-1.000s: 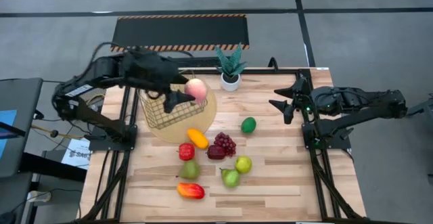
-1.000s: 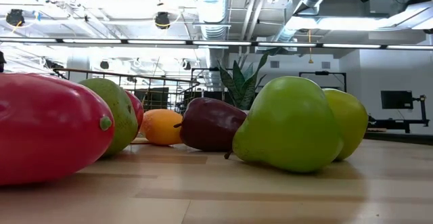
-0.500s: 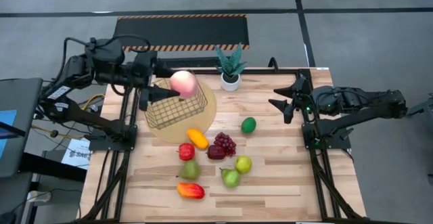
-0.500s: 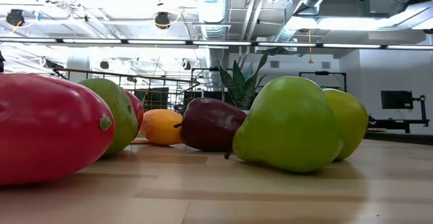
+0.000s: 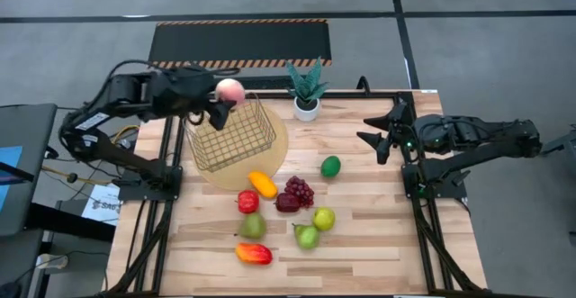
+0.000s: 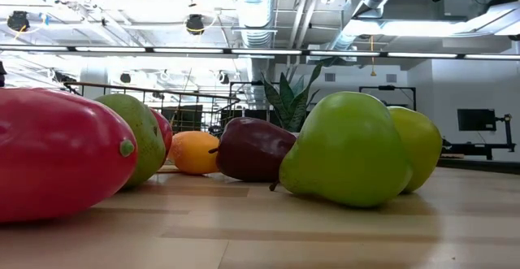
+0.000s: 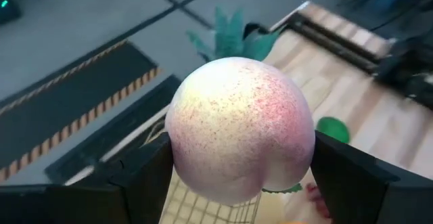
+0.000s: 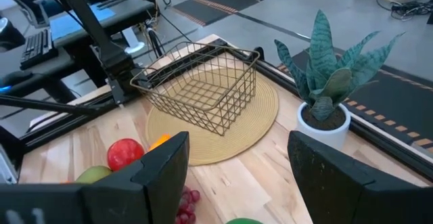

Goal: Build produce basket
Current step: Put the peach into the wire basket

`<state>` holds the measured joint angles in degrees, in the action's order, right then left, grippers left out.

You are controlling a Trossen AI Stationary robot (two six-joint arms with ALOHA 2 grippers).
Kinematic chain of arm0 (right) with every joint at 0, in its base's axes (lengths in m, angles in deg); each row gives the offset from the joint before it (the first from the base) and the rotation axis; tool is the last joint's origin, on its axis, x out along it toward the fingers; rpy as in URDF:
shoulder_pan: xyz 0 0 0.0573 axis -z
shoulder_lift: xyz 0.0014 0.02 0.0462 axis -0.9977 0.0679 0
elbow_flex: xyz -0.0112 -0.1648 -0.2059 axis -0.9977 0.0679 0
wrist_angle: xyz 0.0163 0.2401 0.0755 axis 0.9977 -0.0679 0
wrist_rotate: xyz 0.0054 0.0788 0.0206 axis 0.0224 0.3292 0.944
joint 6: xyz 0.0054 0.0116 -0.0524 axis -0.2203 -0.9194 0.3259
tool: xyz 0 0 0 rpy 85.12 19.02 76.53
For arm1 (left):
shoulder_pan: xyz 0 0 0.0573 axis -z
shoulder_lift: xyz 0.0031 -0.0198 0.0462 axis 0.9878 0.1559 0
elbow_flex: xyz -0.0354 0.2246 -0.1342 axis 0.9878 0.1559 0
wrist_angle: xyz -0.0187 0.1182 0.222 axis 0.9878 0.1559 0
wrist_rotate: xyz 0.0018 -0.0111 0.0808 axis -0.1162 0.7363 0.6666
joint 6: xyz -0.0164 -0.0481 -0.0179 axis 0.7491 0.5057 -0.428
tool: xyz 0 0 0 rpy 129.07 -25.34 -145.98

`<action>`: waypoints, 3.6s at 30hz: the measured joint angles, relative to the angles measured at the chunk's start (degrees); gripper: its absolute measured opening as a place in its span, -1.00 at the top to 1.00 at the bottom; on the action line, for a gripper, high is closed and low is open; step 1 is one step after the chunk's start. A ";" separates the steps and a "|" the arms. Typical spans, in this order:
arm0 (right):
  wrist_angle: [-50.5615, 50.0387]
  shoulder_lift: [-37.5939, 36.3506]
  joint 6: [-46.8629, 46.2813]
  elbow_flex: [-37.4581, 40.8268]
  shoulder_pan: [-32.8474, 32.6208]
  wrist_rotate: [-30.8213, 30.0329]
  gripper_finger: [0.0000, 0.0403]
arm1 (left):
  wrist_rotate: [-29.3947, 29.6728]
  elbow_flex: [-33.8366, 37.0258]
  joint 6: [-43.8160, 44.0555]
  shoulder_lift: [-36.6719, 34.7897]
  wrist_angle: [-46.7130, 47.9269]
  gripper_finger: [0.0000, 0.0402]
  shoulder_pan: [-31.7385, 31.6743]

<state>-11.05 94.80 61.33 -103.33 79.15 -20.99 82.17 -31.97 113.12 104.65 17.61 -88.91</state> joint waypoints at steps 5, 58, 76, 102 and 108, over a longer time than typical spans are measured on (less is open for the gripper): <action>0.21 0.59 -0.06 -0.02 -0.02 0.00 -0.36 | -0.15 0.00 4.25 4.37 7.20 -0.45 -1.95; -0.29 4.15 -0.09 -0.02 -0.02 0.04 -0.36 | -20.25 31.93 -29.00 24.36 -20.01 -0.45 -24.00; -0.28 4.15 -0.09 -0.02 -0.01 0.04 -0.36 | -19.17 37.18 -30.30 24.41 -28.19 -0.45 -24.00; -0.28 4.13 -0.06 -0.02 0.00 0.04 -0.36 | -17.72 39.89 -31.44 24.45 -31.85 -0.45 -24.26; -0.28 4.13 -0.07 -0.02 0.00 0.04 -0.36 | -17.74 39.89 -31.43 24.45 -32.92 -0.45 -24.31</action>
<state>-11.33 98.93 61.26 -103.35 79.14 -20.94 64.43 7.92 81.69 129.10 -15.31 -113.22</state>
